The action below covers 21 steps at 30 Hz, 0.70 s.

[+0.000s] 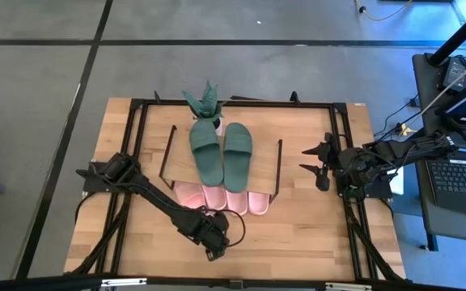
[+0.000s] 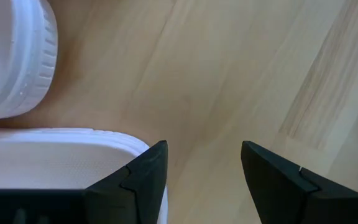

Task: Pick and place slides into the shelf
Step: Put the pink slide under the shelf

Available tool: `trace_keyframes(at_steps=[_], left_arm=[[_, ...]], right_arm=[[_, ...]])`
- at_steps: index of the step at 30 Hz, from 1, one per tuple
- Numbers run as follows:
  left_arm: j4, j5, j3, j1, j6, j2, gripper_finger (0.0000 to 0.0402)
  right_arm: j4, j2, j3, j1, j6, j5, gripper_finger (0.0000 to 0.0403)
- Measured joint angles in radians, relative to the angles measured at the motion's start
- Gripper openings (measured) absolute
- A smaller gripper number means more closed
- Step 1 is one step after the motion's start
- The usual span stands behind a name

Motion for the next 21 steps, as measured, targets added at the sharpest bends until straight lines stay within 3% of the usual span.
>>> trace_keyframes(at_steps=[16,21], left_arm=[[-0.179,0.04,-0.003,-0.007,0.022,-0.001,0.0196],[-0.313,0.04,-0.005,-0.007,0.023,0.0,0.0196]], right_arm=[[0.035,0.0,0.0,0.0,0.001,0.0,0.022],[0.04,0.0,0.0,0.0,0.001,0.0,0.022]])
